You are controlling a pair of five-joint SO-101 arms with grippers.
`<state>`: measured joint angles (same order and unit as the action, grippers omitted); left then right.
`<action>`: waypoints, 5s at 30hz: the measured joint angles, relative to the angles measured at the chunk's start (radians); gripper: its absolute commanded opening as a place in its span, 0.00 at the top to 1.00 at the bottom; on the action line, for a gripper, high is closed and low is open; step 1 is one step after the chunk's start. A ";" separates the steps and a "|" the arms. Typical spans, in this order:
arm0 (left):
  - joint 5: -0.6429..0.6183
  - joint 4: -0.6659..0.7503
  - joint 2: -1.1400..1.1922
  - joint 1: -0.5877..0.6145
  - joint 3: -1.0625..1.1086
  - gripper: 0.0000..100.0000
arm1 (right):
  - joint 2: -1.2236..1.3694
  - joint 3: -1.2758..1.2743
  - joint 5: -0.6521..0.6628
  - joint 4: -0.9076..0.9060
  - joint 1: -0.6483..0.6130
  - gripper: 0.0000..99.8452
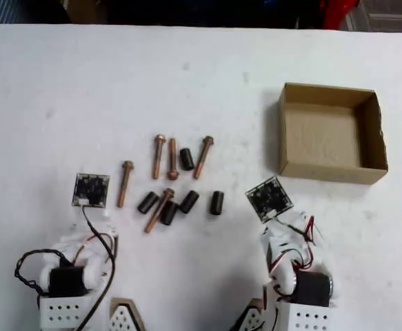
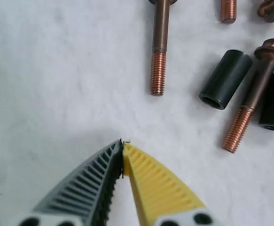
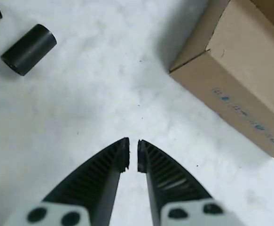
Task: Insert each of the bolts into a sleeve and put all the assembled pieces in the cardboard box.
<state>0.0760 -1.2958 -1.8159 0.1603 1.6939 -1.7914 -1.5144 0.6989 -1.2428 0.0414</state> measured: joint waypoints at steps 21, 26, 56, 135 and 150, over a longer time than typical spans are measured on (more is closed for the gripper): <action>0.000 0.000 0.000 0.000 0.000 0.98 | 0.000 -0.069 -0.253 0.000 0.003 0.97; 0.000 0.000 0.000 0.000 0.000 0.98 | -0.002 -0.114 -0.362 0.015 0.003 0.97; 0.000 0.000 0.000 0.000 0.000 0.98 | 0.000 -0.167 -0.422 -0.017 0.003 0.98; 0.000 0.000 0.000 0.000 0.000 0.98 | 0.000 -0.167 -0.612 -0.017 0.003 0.98; 0.000 0.000 0.000 0.000 0.000 0.98 | 0.000 -0.167 -0.612 -0.017 0.003 0.98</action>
<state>0.0760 -1.2958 -1.8159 0.1603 1.6939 -1.7914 -1.6817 0.0867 -1.2597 0.0445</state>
